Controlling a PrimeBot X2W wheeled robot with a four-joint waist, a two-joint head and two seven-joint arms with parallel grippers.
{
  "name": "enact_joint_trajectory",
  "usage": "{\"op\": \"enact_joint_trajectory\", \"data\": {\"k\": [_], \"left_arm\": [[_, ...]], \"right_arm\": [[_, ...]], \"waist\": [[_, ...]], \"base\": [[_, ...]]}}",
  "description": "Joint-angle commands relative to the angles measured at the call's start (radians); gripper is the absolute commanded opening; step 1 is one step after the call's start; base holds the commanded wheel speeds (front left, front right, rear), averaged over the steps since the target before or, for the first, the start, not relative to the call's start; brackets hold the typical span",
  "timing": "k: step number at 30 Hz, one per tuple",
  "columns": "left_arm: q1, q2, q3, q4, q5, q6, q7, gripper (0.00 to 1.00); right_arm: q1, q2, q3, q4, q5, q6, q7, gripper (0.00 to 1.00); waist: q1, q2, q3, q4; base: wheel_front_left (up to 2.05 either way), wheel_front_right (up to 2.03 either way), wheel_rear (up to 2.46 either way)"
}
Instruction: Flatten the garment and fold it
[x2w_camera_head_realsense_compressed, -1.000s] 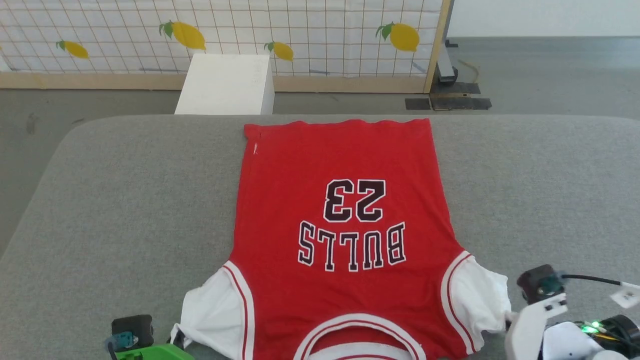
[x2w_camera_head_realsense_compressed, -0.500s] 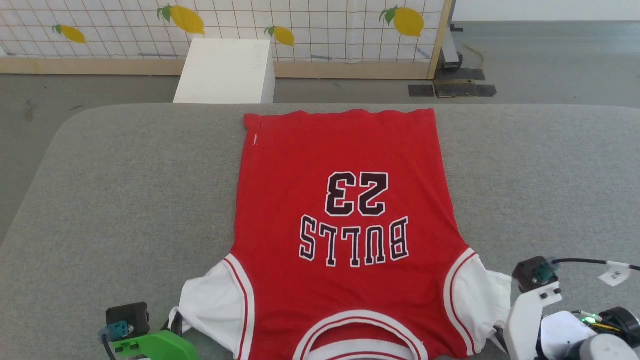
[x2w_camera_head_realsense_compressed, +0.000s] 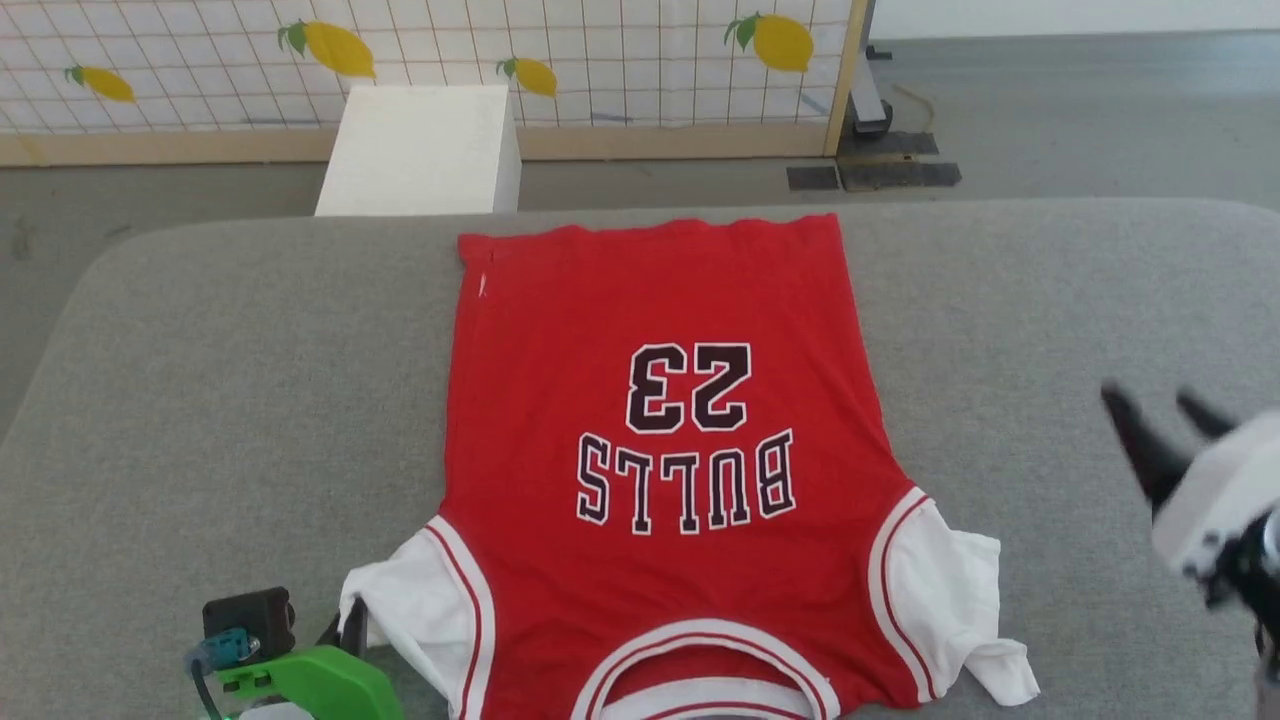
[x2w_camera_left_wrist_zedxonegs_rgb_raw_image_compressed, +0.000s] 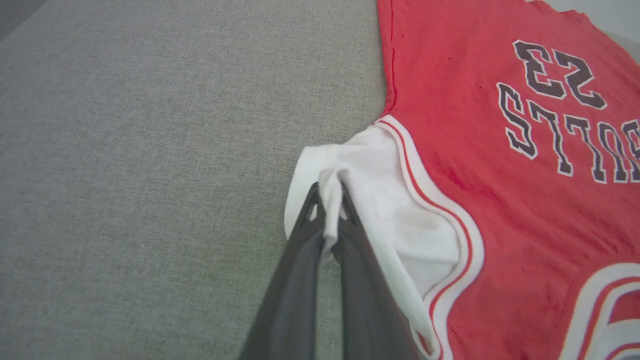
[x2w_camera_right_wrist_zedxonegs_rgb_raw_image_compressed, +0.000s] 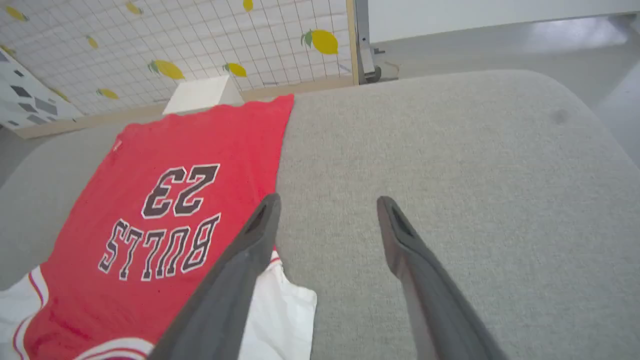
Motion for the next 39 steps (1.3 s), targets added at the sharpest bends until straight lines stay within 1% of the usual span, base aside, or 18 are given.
{"op": "enact_joint_trajectory", "data": {"k": [1, 5, 6, 8, 13, 16, 20, 23, 26, 29, 35, 39], "left_arm": [[0.0, 0.01, 0.004, -0.011, -0.003, 0.005, -0.002, 0.0], [-0.02, 0.016, 0.006, -0.048, -0.004, 0.001, -0.001, 0.0], [-0.034, 0.018, 0.005, -0.062, -0.003, -0.003, -0.001, 0.0], [-0.056, 0.02, 0.005, -0.084, -0.004, -0.007, 0.001, 0.0], [-0.094, 0.012, 0.014, -0.129, -0.021, -0.018, -0.009, 0.0], [-0.112, 0.006, 0.017, -0.153, -0.034, -0.032, -0.024, 0.0], [-0.134, -0.008, 0.015, -0.174, -0.05, -0.052, -0.047, 0.0], [-0.14, -0.02, 0.018, -0.186, -0.064, -0.061, -0.064, 0.0], [-0.145, -0.028, 0.016, -0.203, -0.072, -0.07, -0.077, 0.0], [-0.149, -0.036, 0.009, -0.219, -0.077, -0.078, -0.087, 0.0], [-0.162, -0.046, -0.006, -0.239, -0.083, -0.087, -0.09, 0.0], [-0.165, -0.048, -0.011, -0.243, -0.085, -0.091, -0.095, 0.0]], "right_arm": [[-0.056, 0.021, -0.005, 0.001, -0.007, 0.003, -0.037, 1.0], [-0.2, 0.053, -0.02, 0.075, -0.025, 0.003, -0.142, 1.0], [-0.252, 0.059, -0.035, 0.1, -0.035, 0.003, -0.175, 1.0], [-0.33, 0.066, -0.046, 0.149, -0.054, 0.003, -0.205, 1.0], [-0.529, 0.071, -0.063, 0.265, -0.134, 0.003, -0.236, 1.0], [-0.655, 0.057, -0.064, 0.337, -0.196, 0.003, -0.22, 1.0], [-0.804, 0.025, -0.049, 0.421, -0.281, 0.003, -0.147, 1.0], [-0.892, -0.003, -0.02, 0.484, -0.341, 0.003, -0.091, 1.0], [-0.977, -0.022, -0.011, 0.544, -0.403, 0.003, -0.01, 1.0], [-1.044, -0.049, 0.02, 0.596, -0.456, 0.003, 0.092, 1.0], [-1.131, -0.073, 0.065, 0.644, -0.516, 0.003, 0.284, 1.0], [-1.145, -0.059, 0.063, 0.641, -0.534, 0.003, 0.396, 1.0]], "waist": [[0.0001, 0.0, 0.024, -0.003], [0.0001, 0.0, 0.089, 0.016], [0.0001, 0.0, 0.126, 0.03], [0.0001, 0.0, 0.177, 0.05], [0.0001, 0.0, 0.308, 0.109], [0.0001, 0.0, 0.385, 0.151], [0.0001, 0.0, 0.481, 0.207], [0.0001, 0.0, 0.534, 0.236], [0.0001, 0.0, 0.587, 0.263], [0.0001, 0.0, 0.629, 0.287], [0.0001, 0.0, 0.686, 0.319], [0.0001, 0.0, 0.712, 0.325]], "base": [[0.0, 0.0, 0.0], [0.0, 0.0, 0.0], [0.0, 0.0, 0.0], [0.0, 0.0, 0.0], [0.0, 0.0, 0.0], [0.0, 0.0, 0.0], [0.0, 0.0, 0.0], [0.0, 0.0, 0.0], [0.0, 0.0, 0.0], [0.0, 0.0, 0.0], [0.0, 0.0, 0.0], [0.0, 0.0, 0.0]]}}
